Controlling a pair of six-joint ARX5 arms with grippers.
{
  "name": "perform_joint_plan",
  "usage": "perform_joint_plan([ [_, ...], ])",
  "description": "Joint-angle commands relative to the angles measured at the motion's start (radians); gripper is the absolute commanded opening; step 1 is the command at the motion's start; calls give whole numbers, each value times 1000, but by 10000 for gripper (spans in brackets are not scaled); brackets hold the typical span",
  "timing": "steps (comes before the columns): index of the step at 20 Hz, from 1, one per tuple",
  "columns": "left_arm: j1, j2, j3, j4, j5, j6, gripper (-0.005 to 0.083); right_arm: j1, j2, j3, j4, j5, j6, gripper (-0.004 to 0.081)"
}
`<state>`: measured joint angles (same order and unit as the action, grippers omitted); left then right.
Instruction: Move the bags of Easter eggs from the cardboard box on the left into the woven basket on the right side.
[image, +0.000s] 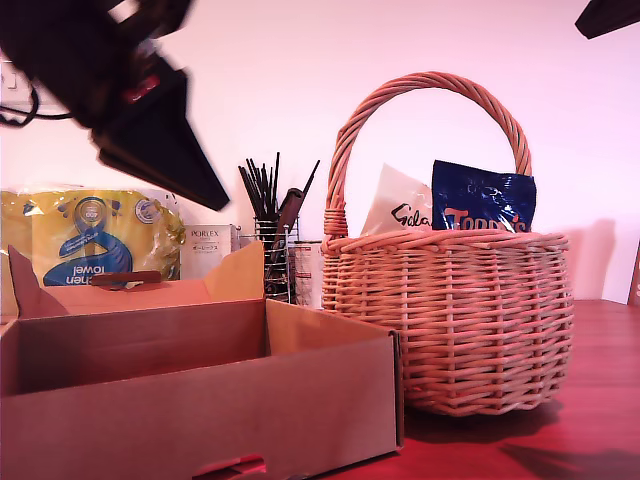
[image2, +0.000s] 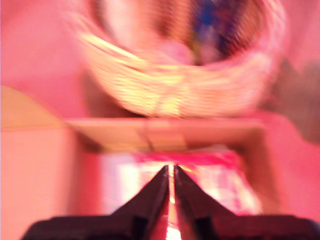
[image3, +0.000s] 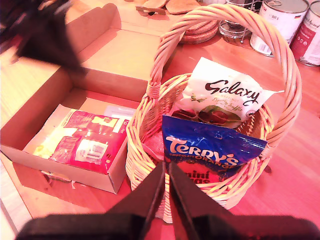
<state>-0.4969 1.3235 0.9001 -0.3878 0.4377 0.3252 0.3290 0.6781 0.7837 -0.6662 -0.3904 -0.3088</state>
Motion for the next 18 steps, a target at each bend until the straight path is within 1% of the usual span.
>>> perform_joint_plan([
  [1, 5, 74, -8, 61, 18, 16, 452, 5, 0, 17, 3, -19, 0, -13],
  [2, 14, 105, -8, 83, 26, 17, 599, 5, 0, 17, 3, -23, -1, -13],
  [3, 21, 140, -8, 89, 54, 22, 630, 5, 0, 17, 2, -23, 0, -13],
  [4, 22, 173, -8, 91, 81, 61, 620, 5, 0, 17, 2, -23, 0, -13],
  [5, 23, 208, -8, 97, 99, 68, 620, 5, 0, 17, 3, -23, 0, -13],
  [8, 28, 302, -7, 136, 103, 80, 620, 6, 0, 17, 1, -23, 0, -13],
  [10, 37, 344, -6, 132, 104, 84, 620, 6, 0, 17, -3, -23, 0, -13],
  [14, 39, 398, -6, 70, 103, 84, 620, 6, 0, 17, -3, -23, 0, -13],
  [18, 37, 405, -6, 44, 105, 68, 620, 6, 0, 17, -3, -23, 0, -13],
])
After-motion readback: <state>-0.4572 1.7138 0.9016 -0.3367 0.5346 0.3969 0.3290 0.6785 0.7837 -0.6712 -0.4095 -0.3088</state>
